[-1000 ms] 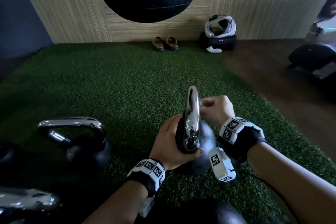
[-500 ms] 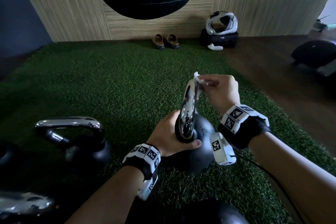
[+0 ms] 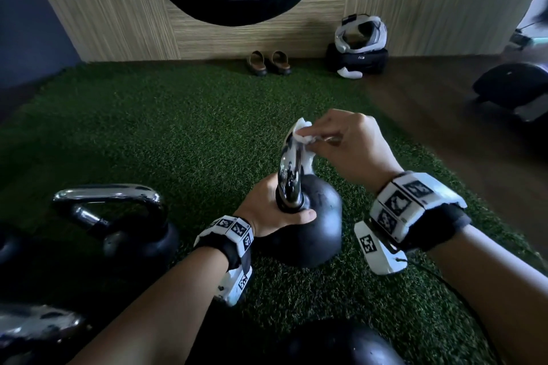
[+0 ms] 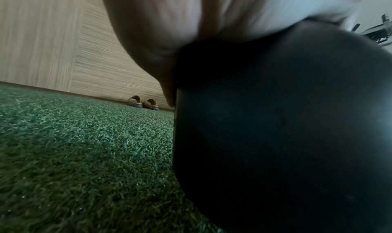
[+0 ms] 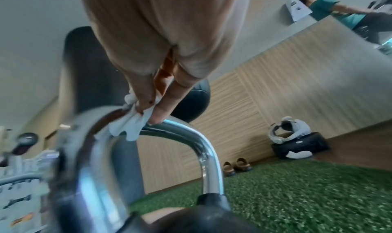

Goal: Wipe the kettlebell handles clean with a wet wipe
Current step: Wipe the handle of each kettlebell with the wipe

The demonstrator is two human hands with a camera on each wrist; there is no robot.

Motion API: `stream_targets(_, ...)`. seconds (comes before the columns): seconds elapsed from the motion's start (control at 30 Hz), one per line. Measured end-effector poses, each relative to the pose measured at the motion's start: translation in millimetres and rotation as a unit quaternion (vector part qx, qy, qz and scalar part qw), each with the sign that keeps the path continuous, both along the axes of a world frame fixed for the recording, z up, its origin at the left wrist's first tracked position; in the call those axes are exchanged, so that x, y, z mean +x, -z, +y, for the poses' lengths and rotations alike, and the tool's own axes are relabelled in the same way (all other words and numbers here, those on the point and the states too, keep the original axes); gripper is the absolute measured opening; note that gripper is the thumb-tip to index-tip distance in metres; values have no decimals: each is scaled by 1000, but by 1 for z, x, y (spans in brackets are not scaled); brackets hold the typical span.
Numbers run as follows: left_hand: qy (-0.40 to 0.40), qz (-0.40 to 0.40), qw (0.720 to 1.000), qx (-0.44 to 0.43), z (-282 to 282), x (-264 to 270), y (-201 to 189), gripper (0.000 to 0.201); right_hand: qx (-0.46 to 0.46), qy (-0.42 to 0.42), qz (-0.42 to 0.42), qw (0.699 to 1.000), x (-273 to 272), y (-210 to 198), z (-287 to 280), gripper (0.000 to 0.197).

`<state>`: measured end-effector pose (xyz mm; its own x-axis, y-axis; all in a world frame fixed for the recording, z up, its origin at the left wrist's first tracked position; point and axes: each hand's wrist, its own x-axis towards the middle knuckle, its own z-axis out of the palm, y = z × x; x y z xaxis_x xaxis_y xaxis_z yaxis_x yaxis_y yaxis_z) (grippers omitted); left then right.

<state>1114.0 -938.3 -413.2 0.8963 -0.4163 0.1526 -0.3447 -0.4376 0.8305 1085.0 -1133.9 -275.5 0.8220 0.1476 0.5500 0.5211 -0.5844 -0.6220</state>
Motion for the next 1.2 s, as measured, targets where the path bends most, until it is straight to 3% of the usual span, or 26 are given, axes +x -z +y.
stream_targets(0.1,-7,7,1000,4,0,2,1,41,9,-24,10,1000,-14,-2,5,22)
stream_targets(0.23,-10,22,1000,4,1,6,4,46,135,-29,118,983,-10,2,5,20)
stream_targets(0.37,-3,36,999,-9,2,1,-3,42,138,-77,185,970,-22,19,5,23)
stream_targets(0.43,1,46,998,-32,3,-1,-4,52,148,-94,221,959,-25,27,5,23)
stream_targets(0.6,1,44,997,-55,1,-4,-5,57,143,-88,197,966,-24,39,3,26)
stream_targets(0.77,33,32,994,-103,6,-8,-2,71,-16,-91,205,974,-28,46,-1,20)
stream_targets(0.83,39,17,995,-93,7,-11,1,76,-23,-86,214,973,-25,46,-3,22)
stream_targets(1.0,35,-37,998,-48,6,-31,5,55,-62,-92,241,964,-14,41,0,10)
stream_targets(1.1,42,-50,996,-65,5,-35,4,62,-140,-128,258,947,-15,41,11,9)
stream_targets(1.2,30,-34,998,-52,7,-33,6,62,-149,-161,253,942,-15,43,10,7)
